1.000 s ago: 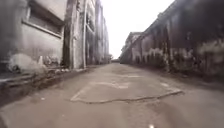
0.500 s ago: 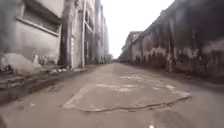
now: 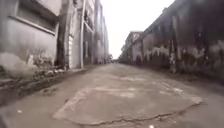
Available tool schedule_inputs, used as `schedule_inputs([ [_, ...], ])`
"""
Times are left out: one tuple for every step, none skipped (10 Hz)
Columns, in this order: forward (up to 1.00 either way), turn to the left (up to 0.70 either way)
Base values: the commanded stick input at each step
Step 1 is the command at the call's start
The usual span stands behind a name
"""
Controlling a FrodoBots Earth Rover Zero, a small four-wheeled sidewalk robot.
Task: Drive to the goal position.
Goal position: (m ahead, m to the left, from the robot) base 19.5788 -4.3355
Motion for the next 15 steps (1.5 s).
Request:
schedule_inputs([
  [0.50, 0.00],
  [0.50, 0.00],
  [0.50, 0.00],
  [0.50, 0.00],
  [0.50, 0.00],
  [0.50, 0.00],
  [0.50, 0.00],
  [0.50, 0.00],
  [0.50, 0.00],
  [0.50, 0.00],
  [0.50, 0.00],
  [0.50, 0.00],
  [0.50, 0.00],
  [0.50, 0.00],
  [0.50, 0.00],
])
